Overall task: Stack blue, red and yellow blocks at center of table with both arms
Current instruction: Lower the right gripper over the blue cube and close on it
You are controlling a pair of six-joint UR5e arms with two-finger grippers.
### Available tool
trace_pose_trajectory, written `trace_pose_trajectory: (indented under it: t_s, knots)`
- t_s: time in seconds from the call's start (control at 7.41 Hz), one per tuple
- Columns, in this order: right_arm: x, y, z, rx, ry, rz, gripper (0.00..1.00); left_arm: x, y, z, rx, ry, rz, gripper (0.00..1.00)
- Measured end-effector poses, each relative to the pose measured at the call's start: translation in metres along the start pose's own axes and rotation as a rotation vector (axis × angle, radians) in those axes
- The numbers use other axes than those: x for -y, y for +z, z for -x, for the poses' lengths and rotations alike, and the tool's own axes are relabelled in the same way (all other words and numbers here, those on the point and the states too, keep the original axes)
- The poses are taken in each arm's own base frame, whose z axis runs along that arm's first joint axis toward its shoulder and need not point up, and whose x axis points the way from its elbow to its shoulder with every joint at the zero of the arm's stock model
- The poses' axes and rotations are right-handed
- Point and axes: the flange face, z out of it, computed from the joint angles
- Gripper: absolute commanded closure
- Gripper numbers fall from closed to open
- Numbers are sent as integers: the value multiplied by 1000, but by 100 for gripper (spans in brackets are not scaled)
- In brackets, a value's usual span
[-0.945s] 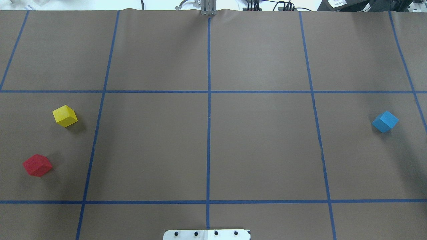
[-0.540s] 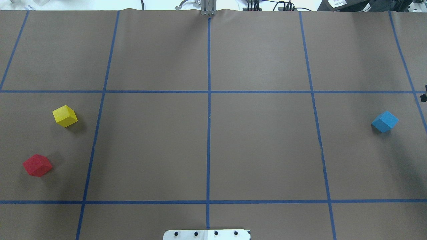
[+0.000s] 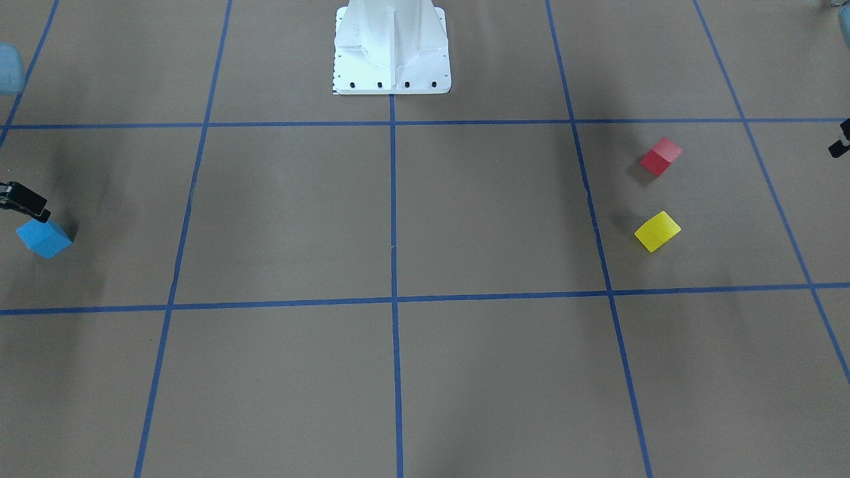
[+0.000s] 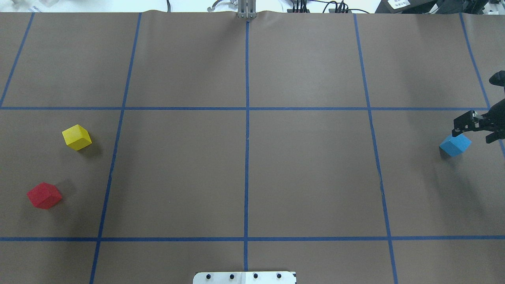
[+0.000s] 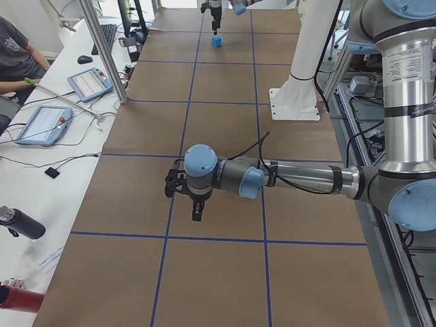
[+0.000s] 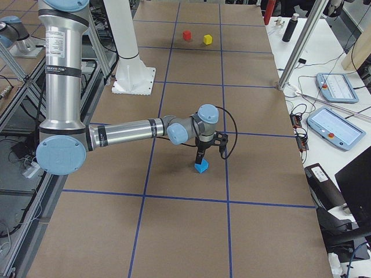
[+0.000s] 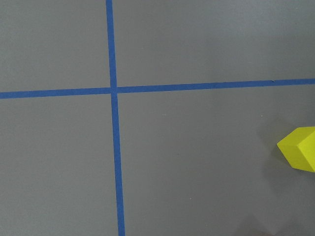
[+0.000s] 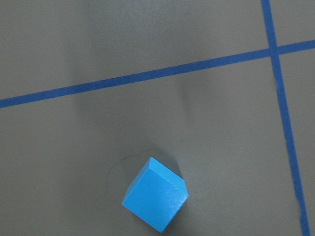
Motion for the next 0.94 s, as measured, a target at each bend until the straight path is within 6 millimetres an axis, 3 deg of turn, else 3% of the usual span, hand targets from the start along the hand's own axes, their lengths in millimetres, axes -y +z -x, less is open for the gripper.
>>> trace_pose_trajectory:
  t_s: [0.94]
  knots:
    - [16, 23, -4, -13, 249, 12, 2, 1, -8, -9, -2, 21, -16, 0]
